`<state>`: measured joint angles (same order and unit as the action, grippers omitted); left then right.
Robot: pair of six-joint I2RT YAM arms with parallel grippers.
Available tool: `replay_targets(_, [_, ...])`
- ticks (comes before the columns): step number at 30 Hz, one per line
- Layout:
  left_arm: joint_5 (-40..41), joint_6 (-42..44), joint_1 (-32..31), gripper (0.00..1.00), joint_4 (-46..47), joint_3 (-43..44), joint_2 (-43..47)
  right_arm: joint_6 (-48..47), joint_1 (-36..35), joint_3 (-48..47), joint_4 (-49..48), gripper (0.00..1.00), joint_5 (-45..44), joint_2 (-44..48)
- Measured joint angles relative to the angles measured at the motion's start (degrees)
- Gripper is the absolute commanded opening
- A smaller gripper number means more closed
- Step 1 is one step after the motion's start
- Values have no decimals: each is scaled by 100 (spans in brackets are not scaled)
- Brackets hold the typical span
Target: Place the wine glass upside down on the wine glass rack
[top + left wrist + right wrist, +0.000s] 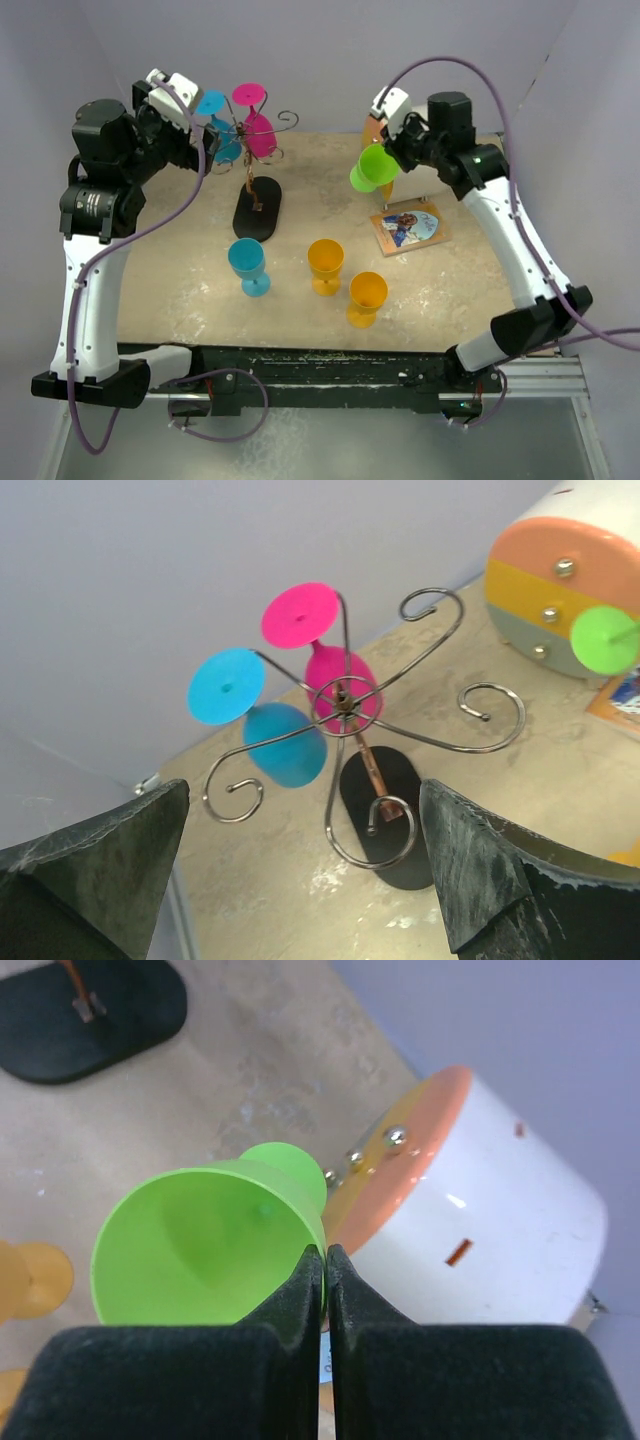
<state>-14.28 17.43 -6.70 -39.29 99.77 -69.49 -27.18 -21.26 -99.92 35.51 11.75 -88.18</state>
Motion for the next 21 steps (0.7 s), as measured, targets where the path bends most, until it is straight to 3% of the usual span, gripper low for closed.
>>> replay_targets(8, [-750,-428,0,95,-85,184,-52,275,103,-448,-413,0,317,697])
replay_targets(21, [-1668,-1851,-275,91,157,426,-568,1075,103,-1421,-804,0,1130,758])
